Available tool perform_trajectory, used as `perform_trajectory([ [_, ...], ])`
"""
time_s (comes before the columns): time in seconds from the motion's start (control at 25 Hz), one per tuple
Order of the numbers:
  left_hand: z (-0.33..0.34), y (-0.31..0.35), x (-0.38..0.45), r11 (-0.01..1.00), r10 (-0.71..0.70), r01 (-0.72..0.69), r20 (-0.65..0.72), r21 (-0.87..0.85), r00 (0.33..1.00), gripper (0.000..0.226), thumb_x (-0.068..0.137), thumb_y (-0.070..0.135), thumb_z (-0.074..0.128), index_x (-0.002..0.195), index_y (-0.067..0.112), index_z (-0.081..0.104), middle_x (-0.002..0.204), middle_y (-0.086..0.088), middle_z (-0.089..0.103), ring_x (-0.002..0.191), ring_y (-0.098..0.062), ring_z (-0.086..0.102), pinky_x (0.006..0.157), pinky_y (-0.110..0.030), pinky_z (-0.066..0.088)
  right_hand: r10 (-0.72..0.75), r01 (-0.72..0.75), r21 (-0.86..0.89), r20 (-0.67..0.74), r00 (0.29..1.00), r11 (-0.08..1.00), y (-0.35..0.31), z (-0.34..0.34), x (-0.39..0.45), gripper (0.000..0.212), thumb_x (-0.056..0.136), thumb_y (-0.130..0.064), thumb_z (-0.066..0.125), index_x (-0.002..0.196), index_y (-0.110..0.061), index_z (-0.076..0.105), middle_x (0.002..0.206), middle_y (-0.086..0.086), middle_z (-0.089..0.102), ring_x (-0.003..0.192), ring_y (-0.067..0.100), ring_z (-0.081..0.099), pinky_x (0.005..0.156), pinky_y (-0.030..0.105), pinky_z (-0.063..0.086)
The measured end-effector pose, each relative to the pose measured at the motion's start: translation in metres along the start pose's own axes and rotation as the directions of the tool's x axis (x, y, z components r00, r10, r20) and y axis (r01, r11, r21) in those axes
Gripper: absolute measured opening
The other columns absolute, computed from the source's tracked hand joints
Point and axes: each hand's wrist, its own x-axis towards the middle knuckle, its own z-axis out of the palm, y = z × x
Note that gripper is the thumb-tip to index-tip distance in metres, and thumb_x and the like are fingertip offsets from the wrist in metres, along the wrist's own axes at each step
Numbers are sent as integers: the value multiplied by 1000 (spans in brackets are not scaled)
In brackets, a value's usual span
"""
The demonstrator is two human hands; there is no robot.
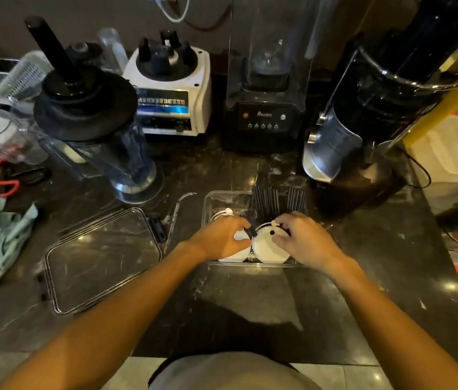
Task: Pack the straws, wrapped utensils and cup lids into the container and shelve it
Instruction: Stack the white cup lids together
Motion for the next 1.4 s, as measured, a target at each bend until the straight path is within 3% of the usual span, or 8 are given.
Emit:
perform_trajectory([
  [0.2,11,7,6,998,-50,50,3,-38,999,51,98,33,67,144,13,58,139,-11,65,122,-28,65,101,-33,51,79,-78,-23,49,996,997,8,17,-1,48,92,-32,68,138,-20,57,129,4,54,115,28,62,89,38,50],
  [0.4,14,8,13,997,-69,71,41,-41,997,52,98,31,67,145,14,56,139,-11,65,119,-29,66,100,-37,54,94,-93,-28,36,995,995,14,22,5,35,92,-27,67,126,-19,60,121,5,60,107,30,64,84,41,53],
  [0.6,17,2,17,987,-84,92,59,-135,995,52,94,35,72,141,17,60,138,-7,65,111,-26,69,93,-33,56,142,-145,221,32,989,965,22,16,14,21,88,-25,72,107,-18,69,99,1,69,88,19,65,68,30,45],
  [0.8,14,-1,15,976,-82,80,0,-202,997,61,89,36,78,143,16,57,136,-6,66,109,-23,70,89,-27,55,127,-92,309,-97,987,947,25,-9,12,15,83,-20,76,98,-19,72,88,-1,70,82,19,66,73,40,54],
  [0.92,9,-1,12,911,-82,46,-69,-411,994,39,92,31,76,128,16,71,117,0,76,103,-12,71,89,-23,53,135,-51,453,-156,978,890,19,-19,15,11,87,-16,75,97,-20,71,88,-4,68,79,16,63,72,37,52],
  [1.08,5,-4,1,813,-149,30,-157,-582,976,3,96,25,73,96,27,75,84,16,76,82,1,72,73,-18,57,123,-61,600,-63,990,797,4,-14,20,11,92,-14,72,103,-18,72,92,1,65,68,15,60,58,37,56],
  [1.24,6,-16,-12,709,-251,61,-170,-703,953,20,93,24,76,107,10,75,93,-7,79,86,-22,76,77,-33,64,60,-21,638,-39,997,770,-13,-6,26,17,94,-11,70,110,-14,68,93,3,62,66,13,60,61,38,57],
  [1.4,5,-27,-25,582,-330,78,-148,-809,932,25,89,17,79,109,5,72,86,-12,79,77,-21,74,74,-32,62,55,-58,667,26,998,742,-27,3,30,12,97,-17,70,107,-11,68,90,8,64,59,14,58,55,32,55],
])
